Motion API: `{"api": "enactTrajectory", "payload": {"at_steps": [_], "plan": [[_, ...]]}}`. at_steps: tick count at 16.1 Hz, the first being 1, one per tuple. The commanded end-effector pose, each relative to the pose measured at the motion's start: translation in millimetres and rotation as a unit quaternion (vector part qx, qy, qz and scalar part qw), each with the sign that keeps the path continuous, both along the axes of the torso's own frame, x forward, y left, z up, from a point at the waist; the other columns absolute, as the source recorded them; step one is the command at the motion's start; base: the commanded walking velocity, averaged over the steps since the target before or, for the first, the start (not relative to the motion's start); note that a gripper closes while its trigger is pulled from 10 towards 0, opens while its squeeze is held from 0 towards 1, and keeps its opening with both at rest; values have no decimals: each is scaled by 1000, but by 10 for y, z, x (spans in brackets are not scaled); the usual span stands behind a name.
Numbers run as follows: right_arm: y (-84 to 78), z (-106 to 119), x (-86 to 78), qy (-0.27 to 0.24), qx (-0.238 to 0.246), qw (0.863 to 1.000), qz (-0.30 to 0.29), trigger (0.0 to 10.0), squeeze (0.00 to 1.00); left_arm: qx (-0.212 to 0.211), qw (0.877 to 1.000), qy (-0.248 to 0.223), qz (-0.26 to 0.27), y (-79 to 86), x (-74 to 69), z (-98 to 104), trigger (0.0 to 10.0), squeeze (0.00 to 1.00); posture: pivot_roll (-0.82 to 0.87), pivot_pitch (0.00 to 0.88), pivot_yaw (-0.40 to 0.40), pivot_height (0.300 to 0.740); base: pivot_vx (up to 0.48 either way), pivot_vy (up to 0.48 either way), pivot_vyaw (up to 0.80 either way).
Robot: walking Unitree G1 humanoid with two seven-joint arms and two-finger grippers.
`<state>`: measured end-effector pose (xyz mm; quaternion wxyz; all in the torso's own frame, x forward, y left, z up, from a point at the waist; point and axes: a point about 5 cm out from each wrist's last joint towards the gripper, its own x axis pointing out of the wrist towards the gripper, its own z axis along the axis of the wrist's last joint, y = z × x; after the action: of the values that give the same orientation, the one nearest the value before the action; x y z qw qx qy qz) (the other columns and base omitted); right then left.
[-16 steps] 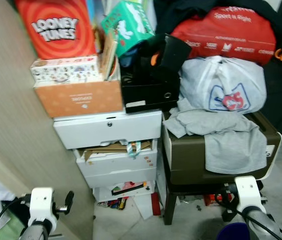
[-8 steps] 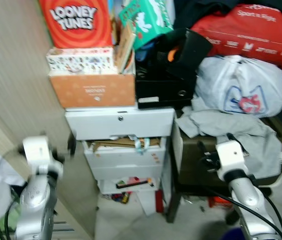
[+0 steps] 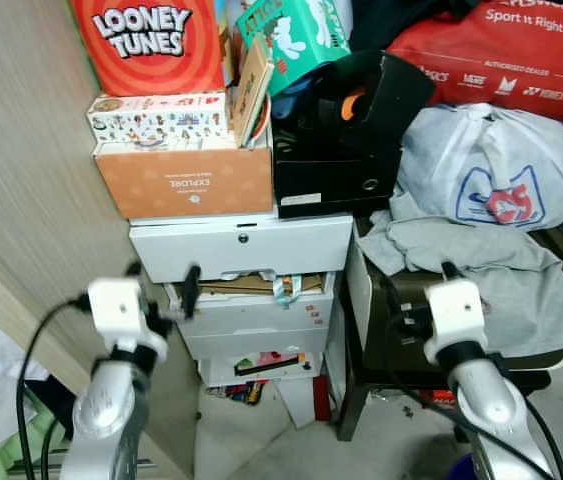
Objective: Clean up the room
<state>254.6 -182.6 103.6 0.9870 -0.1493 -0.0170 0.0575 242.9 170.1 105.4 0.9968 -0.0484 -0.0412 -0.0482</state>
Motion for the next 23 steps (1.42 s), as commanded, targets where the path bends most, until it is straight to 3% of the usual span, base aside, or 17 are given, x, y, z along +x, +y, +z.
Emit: {"api": "enactTrajectory", "payload": {"at_steps": [1,5,15,23], "plan": [[2,21,-16,1,1,1000,3,10000,0,8,1000,-1,0,5,-20,31,10000,0,-208,0,46,740,0,0,0],[48,31,2,9,3,1000,6,10000,0,9,1000,11,8,24,-14,20,10000,0,-208,0,46,740,0,-63,0],[96,21,25,16,6,1000,11,10000,0,6,1000,20,6,-5,-2,9,10000,0,-208,0,51,740,0,-329,0],[120,8,53,22,5,1000,19,10000,0,4,999,24,26,25,16,-13,10000,0,-208,0,47,740,0,0,0]]}}
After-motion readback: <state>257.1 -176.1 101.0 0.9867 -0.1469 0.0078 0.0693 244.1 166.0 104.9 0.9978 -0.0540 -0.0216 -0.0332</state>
